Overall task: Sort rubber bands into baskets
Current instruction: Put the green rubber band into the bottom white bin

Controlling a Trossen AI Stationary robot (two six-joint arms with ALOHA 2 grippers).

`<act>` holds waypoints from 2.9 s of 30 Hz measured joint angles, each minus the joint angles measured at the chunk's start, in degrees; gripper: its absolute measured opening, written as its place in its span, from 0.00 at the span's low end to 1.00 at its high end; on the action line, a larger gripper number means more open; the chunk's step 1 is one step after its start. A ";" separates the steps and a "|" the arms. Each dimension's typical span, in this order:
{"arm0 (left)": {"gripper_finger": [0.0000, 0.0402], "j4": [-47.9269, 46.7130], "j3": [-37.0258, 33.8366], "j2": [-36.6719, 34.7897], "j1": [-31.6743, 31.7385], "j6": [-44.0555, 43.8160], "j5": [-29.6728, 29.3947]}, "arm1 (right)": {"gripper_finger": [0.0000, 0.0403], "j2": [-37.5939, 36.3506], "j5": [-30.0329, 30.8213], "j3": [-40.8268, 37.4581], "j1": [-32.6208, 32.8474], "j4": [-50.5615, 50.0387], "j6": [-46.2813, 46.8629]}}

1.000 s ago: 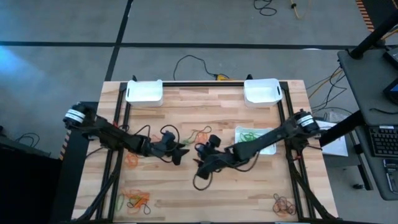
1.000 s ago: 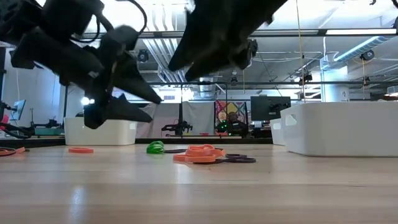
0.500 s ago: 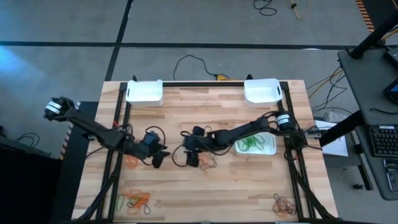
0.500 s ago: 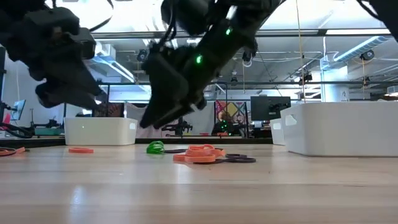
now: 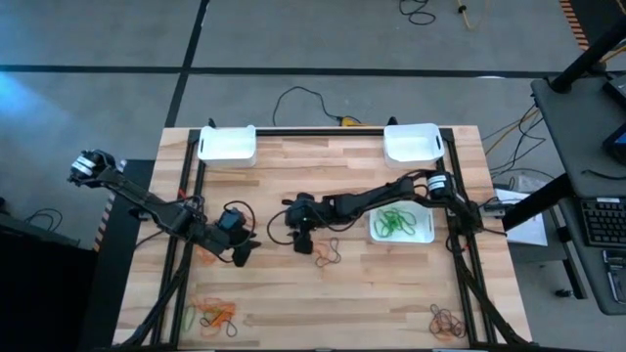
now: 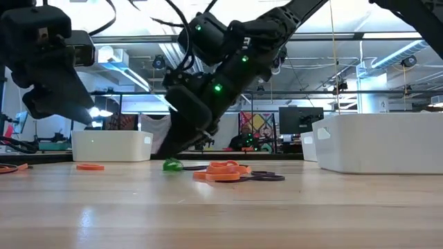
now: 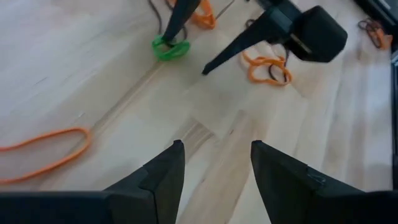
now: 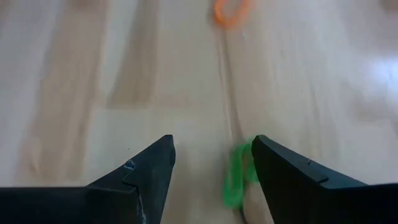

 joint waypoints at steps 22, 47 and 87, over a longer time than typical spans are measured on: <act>0.42 -0.25 0.00 0.28 -0.11 -1.68 1.60 | 0.60 -0.20 1.84 -0.18 -2.01 -0.93 1.64; 0.42 -3.02 0.00 0.21 -0.07 -1.51 1.60 | 0.38 4.03 -3.75 -0.13 -3.75 5.03 -0.03; 0.42 -4.35 8.34 6.87 -19.59 -9.18 12.02 | 0.03 -53.99 8.46 -30.10 5.48 -56.63 45.95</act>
